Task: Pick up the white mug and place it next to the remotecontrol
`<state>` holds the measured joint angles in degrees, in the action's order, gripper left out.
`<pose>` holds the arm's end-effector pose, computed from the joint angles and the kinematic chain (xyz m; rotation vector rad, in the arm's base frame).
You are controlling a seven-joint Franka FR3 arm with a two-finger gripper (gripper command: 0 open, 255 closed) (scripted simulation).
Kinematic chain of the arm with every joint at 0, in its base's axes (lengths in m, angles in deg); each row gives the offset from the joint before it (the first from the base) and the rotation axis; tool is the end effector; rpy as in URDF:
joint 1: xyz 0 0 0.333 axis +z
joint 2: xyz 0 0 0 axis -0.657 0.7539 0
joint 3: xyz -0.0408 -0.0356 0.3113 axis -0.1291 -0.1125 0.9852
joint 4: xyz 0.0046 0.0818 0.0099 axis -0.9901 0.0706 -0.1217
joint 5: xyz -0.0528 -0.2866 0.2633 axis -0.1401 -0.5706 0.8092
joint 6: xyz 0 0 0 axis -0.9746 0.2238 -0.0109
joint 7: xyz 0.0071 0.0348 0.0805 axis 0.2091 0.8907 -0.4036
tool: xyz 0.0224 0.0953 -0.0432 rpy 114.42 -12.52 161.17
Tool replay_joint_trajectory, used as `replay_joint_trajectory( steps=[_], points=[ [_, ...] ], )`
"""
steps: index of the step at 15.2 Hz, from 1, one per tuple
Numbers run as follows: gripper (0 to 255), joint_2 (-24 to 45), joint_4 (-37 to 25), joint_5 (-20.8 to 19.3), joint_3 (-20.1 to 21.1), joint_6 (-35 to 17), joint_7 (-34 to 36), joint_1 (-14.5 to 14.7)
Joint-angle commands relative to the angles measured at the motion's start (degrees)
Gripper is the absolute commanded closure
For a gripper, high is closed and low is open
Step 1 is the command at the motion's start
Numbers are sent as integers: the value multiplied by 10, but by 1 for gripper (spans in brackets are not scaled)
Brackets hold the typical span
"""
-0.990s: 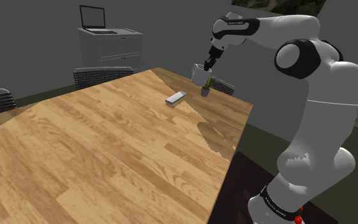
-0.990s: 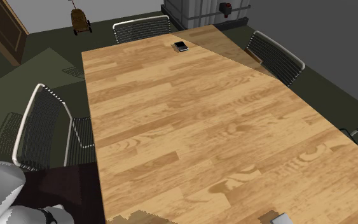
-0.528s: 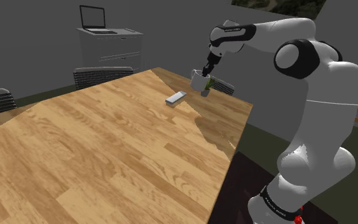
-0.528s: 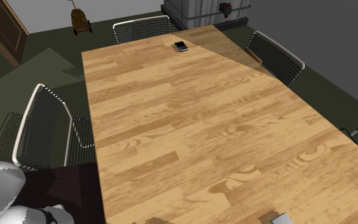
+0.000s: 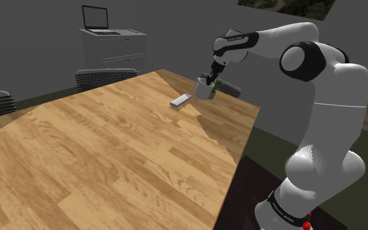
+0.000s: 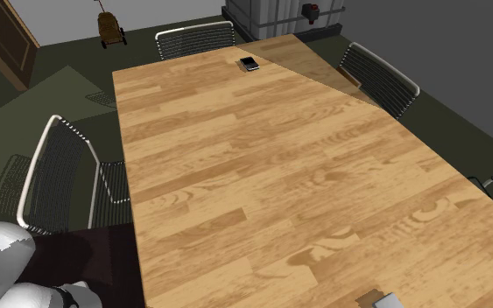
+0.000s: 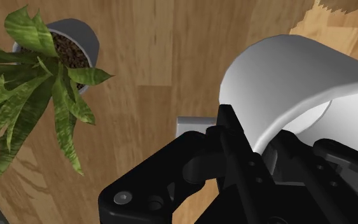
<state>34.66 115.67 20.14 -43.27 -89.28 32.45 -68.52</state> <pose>0.6300 -0.2949 0.4236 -3.0466 -0.3588 -0.3035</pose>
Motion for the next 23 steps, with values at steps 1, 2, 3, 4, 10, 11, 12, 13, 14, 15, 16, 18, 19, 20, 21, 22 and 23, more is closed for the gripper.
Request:
replay_joint_trajectory(
  steps=[1, 2, 3, 4, 10, 11, 12, 13, 14, 15, 16, 18, 19, 20, 21, 22, 23],
  points=[
    [255, 4, 10, 1, 0, -14, -2, 1],
    [255, 6, 15, 1, 1, -21, -3, 1],
    [255, 8, 19, 2, 1, -28, -4, 1],
    [255, 10, 23, 2, 1, -34, -5, 1],
    [255, 27, 45, 5, 2, -72, -11, 1],
    [255, 30, 49, 6, 2, -78, -12, 1],
    [255, 32, 51, 6, 2, -83, -13, 1],
    [255, 32, 51, 6, 2, -83, -13, 1],
    [255, 32, 51, 6, 2, -83, -13, 1],
    [255, 32, 51, 6, 2, -83, -13, 1],
    [255, 32, 51, 6, 2, -83, -13, 1],
    [255, 32, 51, 6, 2, -83, -13, 1],
    [255, 32, 51, 6, 2, -83, -13, 1],
    [255, 32, 51, 6, 2, -83, -13, 1],
    [0, 33, 51, 6, 2, -83, -13, 1],
    [0, 33, 51, 6, 2, -83, -13, 1],
    [0, 33, 51, 6, 2, -83, -13, 1]
  ],
)
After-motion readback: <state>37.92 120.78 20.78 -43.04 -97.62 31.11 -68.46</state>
